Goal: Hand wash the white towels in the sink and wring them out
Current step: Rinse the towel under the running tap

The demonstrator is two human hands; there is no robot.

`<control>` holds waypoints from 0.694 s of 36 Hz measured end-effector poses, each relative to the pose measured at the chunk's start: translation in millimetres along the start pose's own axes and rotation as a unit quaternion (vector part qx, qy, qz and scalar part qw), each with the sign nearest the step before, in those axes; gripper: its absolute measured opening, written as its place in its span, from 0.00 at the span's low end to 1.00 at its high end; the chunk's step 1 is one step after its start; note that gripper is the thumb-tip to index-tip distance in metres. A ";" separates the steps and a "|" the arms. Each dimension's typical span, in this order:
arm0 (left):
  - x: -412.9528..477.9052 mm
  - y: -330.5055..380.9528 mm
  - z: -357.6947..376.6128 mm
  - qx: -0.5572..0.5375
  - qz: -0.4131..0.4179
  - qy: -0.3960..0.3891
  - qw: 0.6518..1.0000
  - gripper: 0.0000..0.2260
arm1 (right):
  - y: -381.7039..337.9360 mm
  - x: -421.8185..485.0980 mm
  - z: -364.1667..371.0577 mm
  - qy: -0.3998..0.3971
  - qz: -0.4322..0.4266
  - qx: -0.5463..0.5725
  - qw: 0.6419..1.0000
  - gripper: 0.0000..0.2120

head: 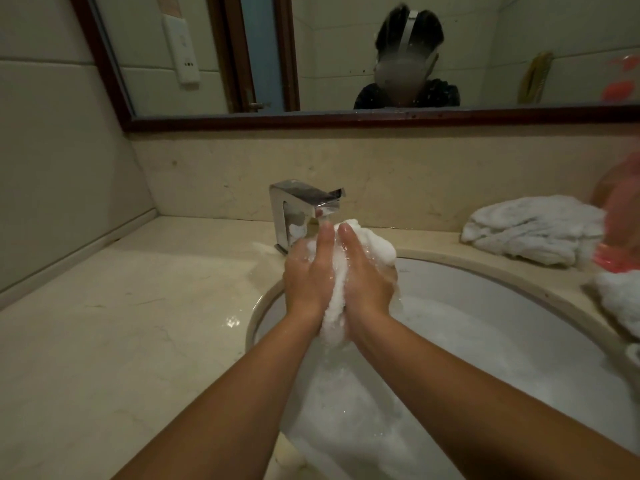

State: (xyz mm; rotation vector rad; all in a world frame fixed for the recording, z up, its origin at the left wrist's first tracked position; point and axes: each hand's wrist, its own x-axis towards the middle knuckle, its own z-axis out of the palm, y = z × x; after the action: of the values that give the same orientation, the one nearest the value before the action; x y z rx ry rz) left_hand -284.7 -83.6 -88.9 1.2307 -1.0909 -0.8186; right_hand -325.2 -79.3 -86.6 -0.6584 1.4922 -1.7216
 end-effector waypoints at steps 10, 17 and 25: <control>2.2 9.6 1.6 0.040 -0.017 0.035 0.998 0.18 | -9.9 12.5 -21.0 -0.049 0.027 0.056 0.997 0.12; 14.6 10.2 -2.9 0.019 -0.071 0.057 0.996 0.24 | -10.5 14.4 -20.0 -0.119 -0.029 0.026 0.992 0.20; 26.5 2.6 -20.7 -0.155 -0.197 0.037 0.967 0.36 | -6.9 12.8 -22.7 -0.166 -0.009 -0.075 0.983 0.43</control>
State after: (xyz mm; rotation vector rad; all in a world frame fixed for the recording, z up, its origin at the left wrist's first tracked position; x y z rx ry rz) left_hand -257.1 -101.4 -81.0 1.2124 -0.6309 -1.1863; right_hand -351.9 -75.9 -85.3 -0.9872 1.3877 -1.4363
